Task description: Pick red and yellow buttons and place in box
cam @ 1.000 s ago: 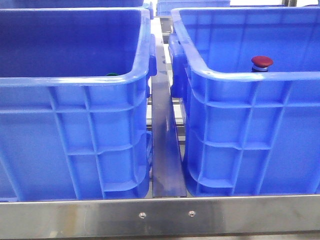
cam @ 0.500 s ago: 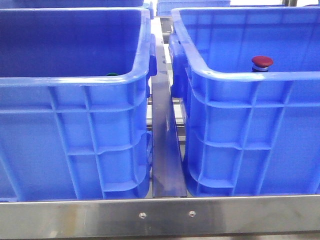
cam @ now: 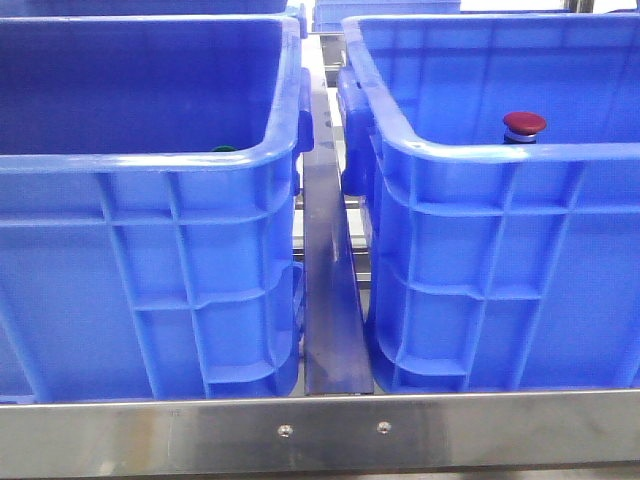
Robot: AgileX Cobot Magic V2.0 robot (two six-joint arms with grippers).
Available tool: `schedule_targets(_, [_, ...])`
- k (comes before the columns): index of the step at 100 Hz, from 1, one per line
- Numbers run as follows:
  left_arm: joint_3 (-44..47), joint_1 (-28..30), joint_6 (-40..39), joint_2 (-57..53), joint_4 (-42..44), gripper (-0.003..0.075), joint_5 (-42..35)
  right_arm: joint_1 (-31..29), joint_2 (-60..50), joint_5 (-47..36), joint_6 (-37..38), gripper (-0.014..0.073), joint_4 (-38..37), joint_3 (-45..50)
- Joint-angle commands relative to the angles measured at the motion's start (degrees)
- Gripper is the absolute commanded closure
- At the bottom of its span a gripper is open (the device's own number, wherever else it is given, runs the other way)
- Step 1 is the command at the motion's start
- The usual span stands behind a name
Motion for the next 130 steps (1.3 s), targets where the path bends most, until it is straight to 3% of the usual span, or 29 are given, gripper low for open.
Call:
schedule_targets(1, [-1.71, -0.46, 0.01, -1.00, 0.46, 0.0439, -3.50, 0.07, -1.07, 2.95, -0.58, 0.0382, 7.10, -2.10])
schedule_targets(9, [-1.71, -0.46, 0.01, -1.00, 0.46, 0.0217, -3.50, 0.07, -1.07, 2.58, -1.40, 0.0382, 7.10, -2.10])
schedule_targets(14, [-1.71, -0.46, 0.01, -1.00, 0.46, 0.0120, -3.50, 0.07, -1.14, 2.06, -1.45, 0.0382, 7.05, -2.10])
schedule_targets(23, [-1.71, -0.46, 0.01, -1.00, 0.72, 0.0049, -3.50, 0.00, -1.39, 0.30, -2.71, 0.0382, 7.06, -2.10])
schedule_targets(44, [-1.71, -0.10, -2.94, -2.67, 4.06, 0.0101, -3.47, -4.41, -2.39, -3.87, -4.95, 0.0381, 7.06, -2.10])
schedule_targets(65, [-1.34, 6.39, -8.22, -4.67, 8.73, 0.0169, 0.13, -11.88, -4.72, -4.49, -5.22, 0.0381, 3.94, -2.05])
schedule_targets(99, [9.56, 28.66, -12.71, -12.27, 8.23, 0.0174, -1.75, -18.95, -8.09, -7.75, -5.22, 0.0381, -1.98, -1.98])
schedule_targets(130, [18.36, 47.87, -12.81, -25.74, 7.84, 0.0181, -2.01, -22.44, -11.52, -19.24, -5.22, 0.0381, -8.90, -1.92])
